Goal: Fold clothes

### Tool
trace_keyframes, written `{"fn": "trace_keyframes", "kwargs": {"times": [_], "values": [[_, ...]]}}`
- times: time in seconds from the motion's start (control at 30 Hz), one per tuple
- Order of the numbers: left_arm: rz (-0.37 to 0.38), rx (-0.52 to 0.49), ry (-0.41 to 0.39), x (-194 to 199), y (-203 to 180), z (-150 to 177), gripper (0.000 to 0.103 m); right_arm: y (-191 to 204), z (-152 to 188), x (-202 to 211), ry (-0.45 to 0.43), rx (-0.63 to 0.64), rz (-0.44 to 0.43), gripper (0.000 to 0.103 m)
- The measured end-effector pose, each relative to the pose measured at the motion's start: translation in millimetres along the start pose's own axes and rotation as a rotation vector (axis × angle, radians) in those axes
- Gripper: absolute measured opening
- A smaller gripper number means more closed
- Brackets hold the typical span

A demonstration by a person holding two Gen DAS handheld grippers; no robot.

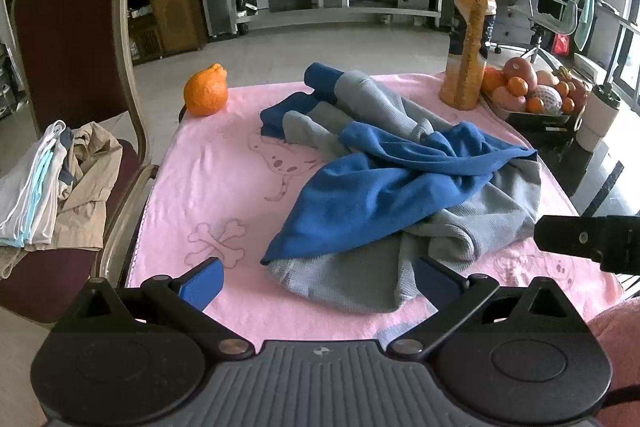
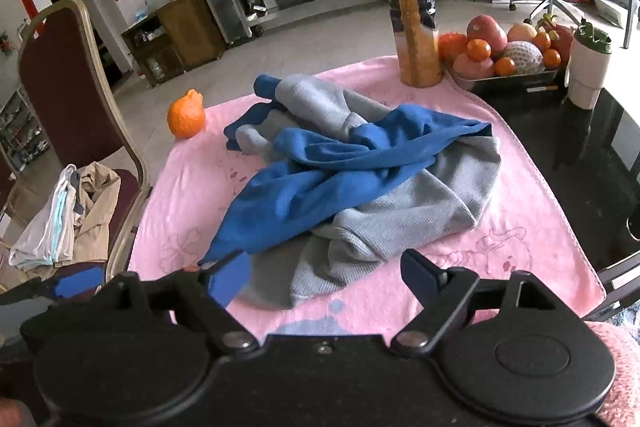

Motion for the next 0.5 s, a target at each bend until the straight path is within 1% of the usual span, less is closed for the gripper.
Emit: {"fn": "trace_keyframes", "kwargs": {"times": [0.13,0.27,0.37,0.5], "values": [[-0.006,0.002,-0.002,-0.3,-0.1,0.4,0.102,1.3,1.5,-4.5,0.015,0.001,-0.006,0.086],[-0.012,0.004,-0.004,-0.6,-0.3,0.8,0.102,-2.9,0.6,0.9,0.007,0.000,-0.012,0.086],[-0.014,0.008,-0.006,0.6,-4.2,3.6,0.102,-0.7,2.3,2.0,0.000,0.011,0.000,0.087],[-0.006,0.008,0.007,-0.9,-1.9,3.4,0.102,1.0,3.6,2.3,-0.001,0.009,0.001,0.088]]}}
Point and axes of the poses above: each gripper's, at about its wrist camera, not at the fingertips, and x roughly against the way its jaws point, y to its left, z to its underside, the point moved 10 cm from there along -x, roughly the way its jaws point, and after that the axes turned 7 degrees about y, right-handed, at the moved point
